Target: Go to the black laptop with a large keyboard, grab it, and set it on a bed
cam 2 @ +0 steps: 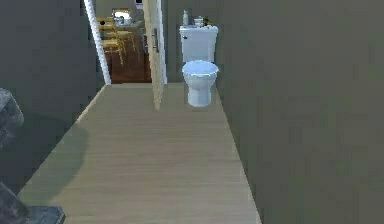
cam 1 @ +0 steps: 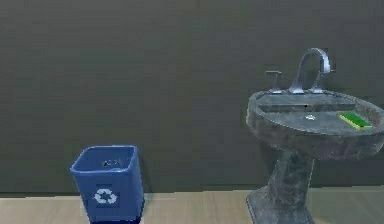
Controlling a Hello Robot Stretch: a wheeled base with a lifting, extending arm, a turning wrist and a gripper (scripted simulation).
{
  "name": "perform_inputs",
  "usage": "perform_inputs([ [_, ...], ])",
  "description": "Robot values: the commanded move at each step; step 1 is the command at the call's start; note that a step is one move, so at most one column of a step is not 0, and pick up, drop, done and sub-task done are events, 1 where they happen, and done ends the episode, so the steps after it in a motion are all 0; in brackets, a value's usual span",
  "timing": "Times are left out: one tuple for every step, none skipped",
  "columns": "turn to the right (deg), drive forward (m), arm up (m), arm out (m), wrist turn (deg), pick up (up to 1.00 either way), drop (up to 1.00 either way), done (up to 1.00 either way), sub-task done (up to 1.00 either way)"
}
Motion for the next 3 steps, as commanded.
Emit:
perform_inputs([
  [-45.0,0.0,0.0,0.0,0.0,0.0,0.0,0.0,0.0],
  [-33.0,0.0,0.0,0.0,0.0,0.0,0.0,0.0,0.0],
  [0.0,0.2,0.0,0.0,0.0,0.0,0.0,0.0,0.0],
])
